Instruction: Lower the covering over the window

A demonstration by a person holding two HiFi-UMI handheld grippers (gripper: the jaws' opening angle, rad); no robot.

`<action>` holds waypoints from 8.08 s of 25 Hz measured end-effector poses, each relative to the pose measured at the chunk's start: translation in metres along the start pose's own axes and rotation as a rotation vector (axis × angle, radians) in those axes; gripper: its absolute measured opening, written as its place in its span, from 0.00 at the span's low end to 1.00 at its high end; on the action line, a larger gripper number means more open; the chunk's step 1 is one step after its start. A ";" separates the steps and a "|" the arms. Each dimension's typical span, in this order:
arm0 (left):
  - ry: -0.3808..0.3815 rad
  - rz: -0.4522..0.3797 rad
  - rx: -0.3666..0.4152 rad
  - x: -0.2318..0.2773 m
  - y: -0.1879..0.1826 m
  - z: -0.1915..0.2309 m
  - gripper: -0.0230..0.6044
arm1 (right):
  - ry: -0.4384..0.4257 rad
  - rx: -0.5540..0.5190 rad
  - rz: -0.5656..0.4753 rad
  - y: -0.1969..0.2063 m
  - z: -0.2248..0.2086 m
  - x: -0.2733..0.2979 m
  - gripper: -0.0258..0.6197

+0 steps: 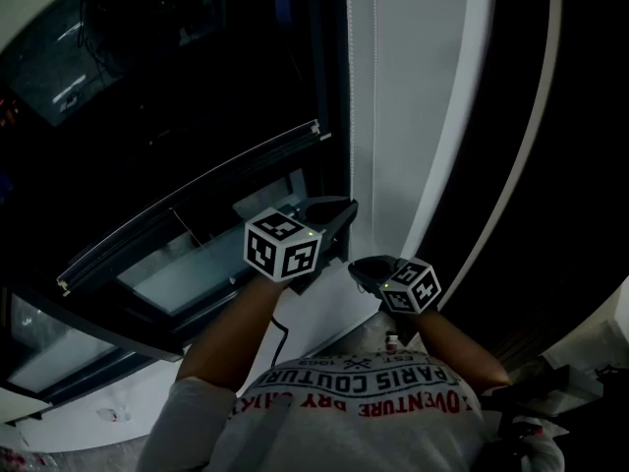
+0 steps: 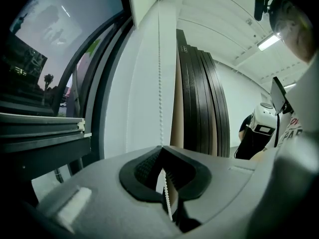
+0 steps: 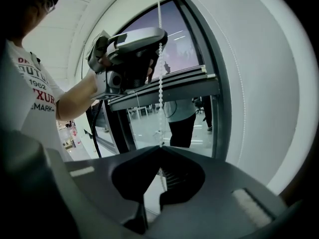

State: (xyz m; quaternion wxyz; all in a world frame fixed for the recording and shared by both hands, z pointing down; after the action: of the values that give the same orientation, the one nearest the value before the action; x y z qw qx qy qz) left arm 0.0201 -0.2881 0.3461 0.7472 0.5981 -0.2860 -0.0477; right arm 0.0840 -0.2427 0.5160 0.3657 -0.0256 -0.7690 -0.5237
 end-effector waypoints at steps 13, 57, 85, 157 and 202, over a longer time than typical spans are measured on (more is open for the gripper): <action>-0.011 0.098 -0.052 0.022 0.064 0.002 0.05 | -0.064 -0.039 0.198 0.055 0.020 0.020 0.05; 0.026 0.233 -0.015 0.058 0.138 0.009 0.05 | 0.095 -0.201 -0.359 -0.185 -0.012 -0.106 0.04; 0.023 0.483 -0.105 0.072 0.282 0.005 0.05 | 0.055 -0.140 -0.114 -0.074 -0.004 -0.009 0.04; -0.039 0.184 0.062 0.016 0.095 0.020 0.07 | -0.039 0.010 0.283 0.065 0.005 0.082 0.04; 0.013 0.152 0.044 0.047 0.133 -0.008 0.07 | 0.010 -0.252 -0.250 -0.160 0.013 -0.065 0.04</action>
State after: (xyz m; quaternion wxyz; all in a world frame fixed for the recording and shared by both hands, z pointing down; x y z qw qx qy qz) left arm 0.0271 -0.2630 0.4850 0.7372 0.5913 -0.3265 0.0194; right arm 0.0574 -0.2814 0.3495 0.2951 0.0272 -0.6927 -0.6575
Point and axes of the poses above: the fingertips, and each gripper's own axes: x forward along the fingers, z to its left, y out of its underside, the point moved 5 cm from there along -x, backward along the fingers, and after that the axes turned 13 degrees about z, right-handed, at the moved point
